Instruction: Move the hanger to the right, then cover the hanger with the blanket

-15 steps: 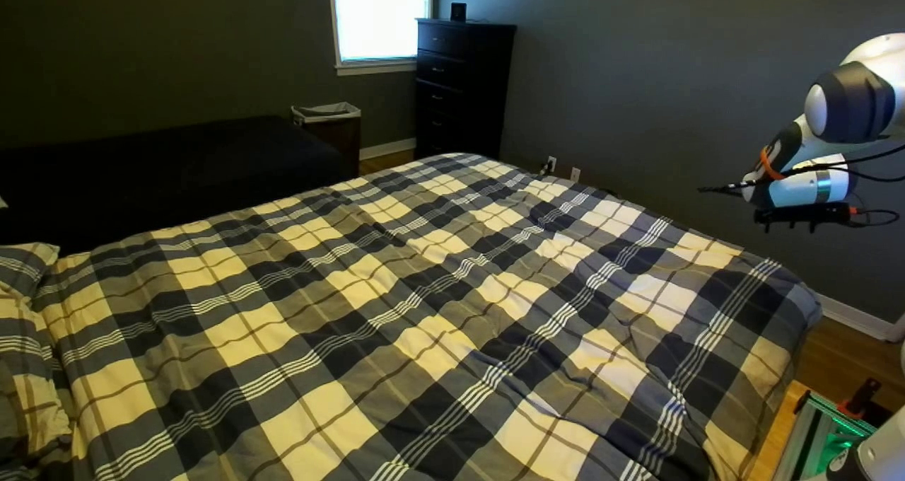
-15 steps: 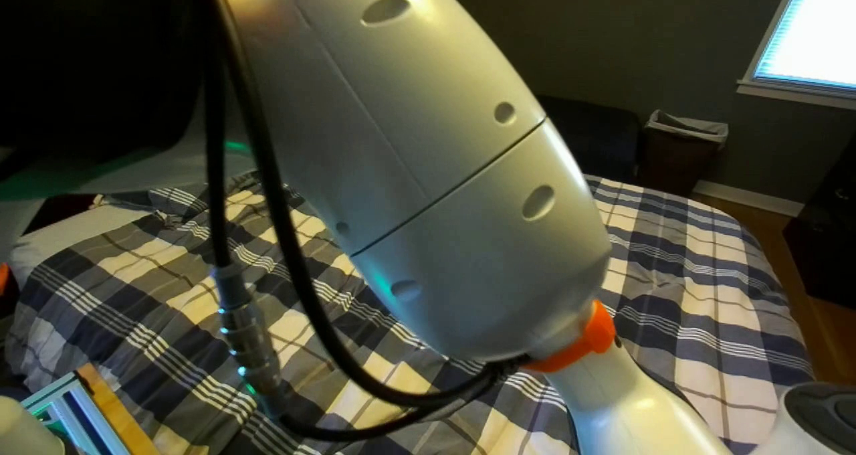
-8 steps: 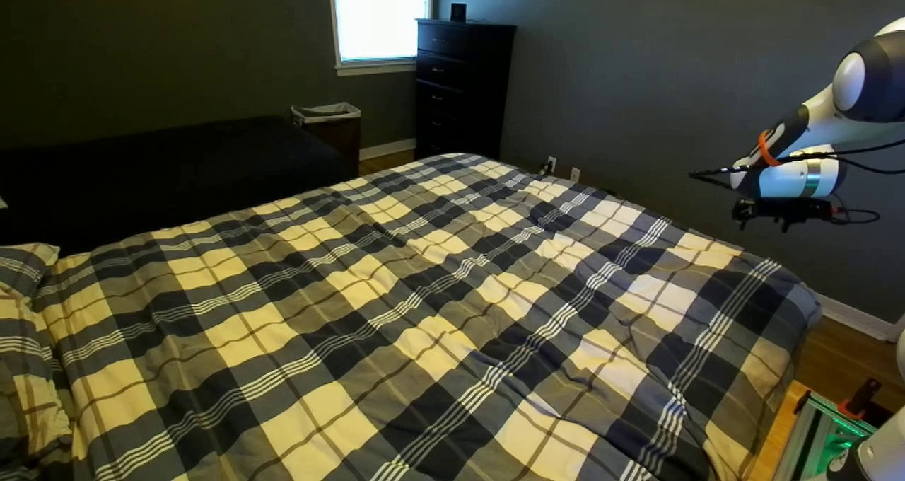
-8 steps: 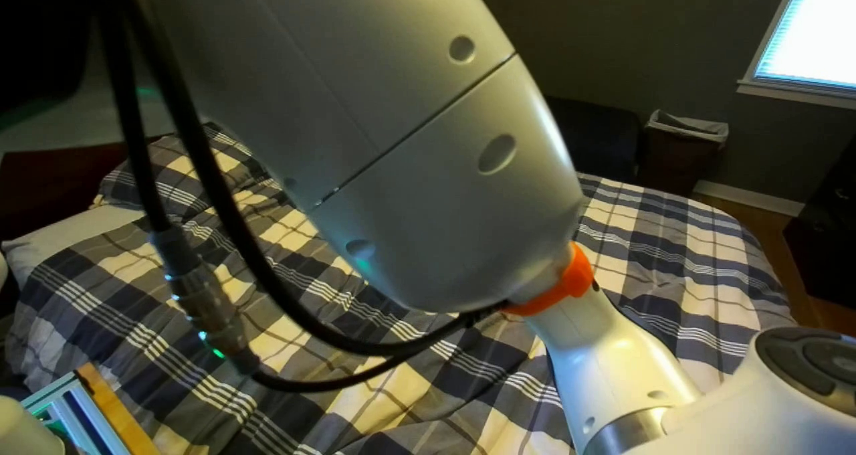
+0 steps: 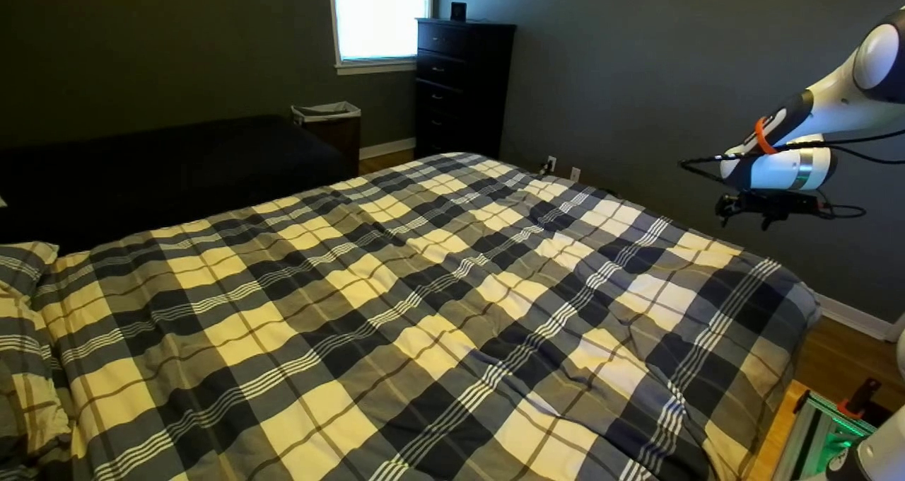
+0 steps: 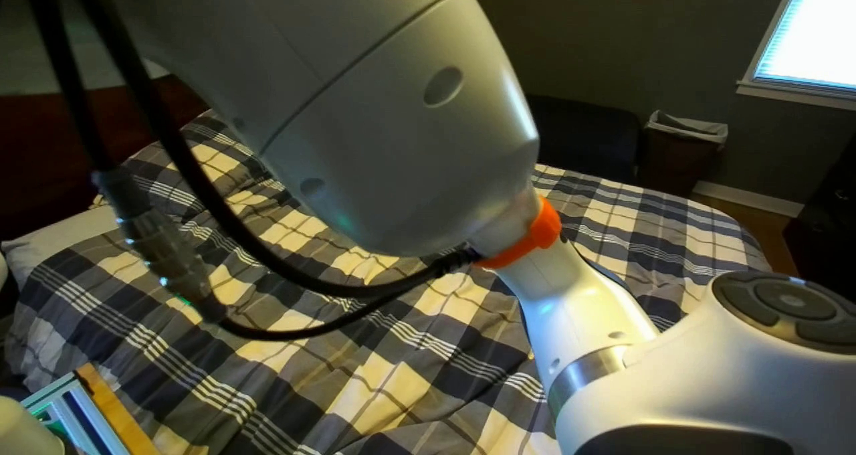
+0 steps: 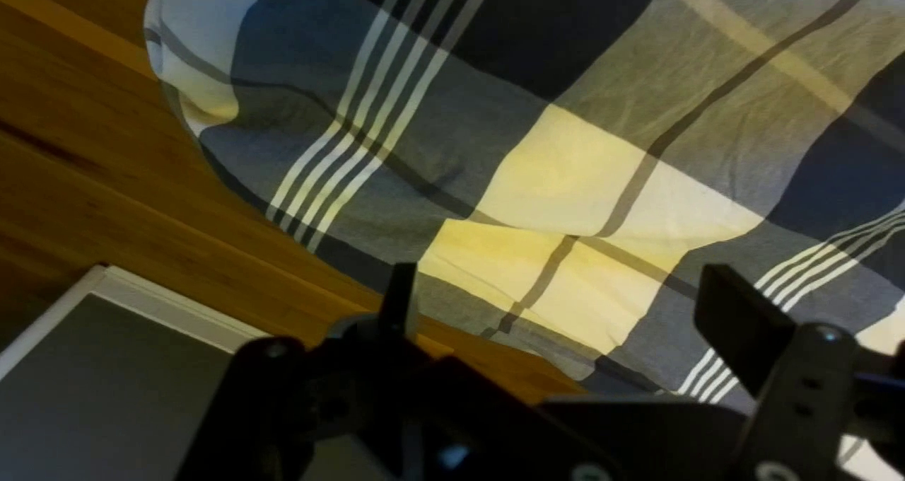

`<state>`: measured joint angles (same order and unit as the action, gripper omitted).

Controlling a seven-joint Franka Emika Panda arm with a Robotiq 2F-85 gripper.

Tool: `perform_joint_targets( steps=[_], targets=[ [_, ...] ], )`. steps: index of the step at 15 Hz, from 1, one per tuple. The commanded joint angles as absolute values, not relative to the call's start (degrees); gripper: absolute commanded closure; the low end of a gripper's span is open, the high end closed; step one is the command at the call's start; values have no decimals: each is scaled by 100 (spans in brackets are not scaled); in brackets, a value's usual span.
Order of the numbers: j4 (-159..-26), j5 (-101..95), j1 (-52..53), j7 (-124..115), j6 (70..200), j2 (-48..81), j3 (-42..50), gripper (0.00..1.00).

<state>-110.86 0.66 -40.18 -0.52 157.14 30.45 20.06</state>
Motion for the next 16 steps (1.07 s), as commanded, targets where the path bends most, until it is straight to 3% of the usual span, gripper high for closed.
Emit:
perform_joint_targets(
  steps=[1,16],
  targets=[
    [-11520,225,-3988,199,15602,2609,1836,0],
    [-12074,273,-3224,369,15115,1719,1686,0]
  ],
)
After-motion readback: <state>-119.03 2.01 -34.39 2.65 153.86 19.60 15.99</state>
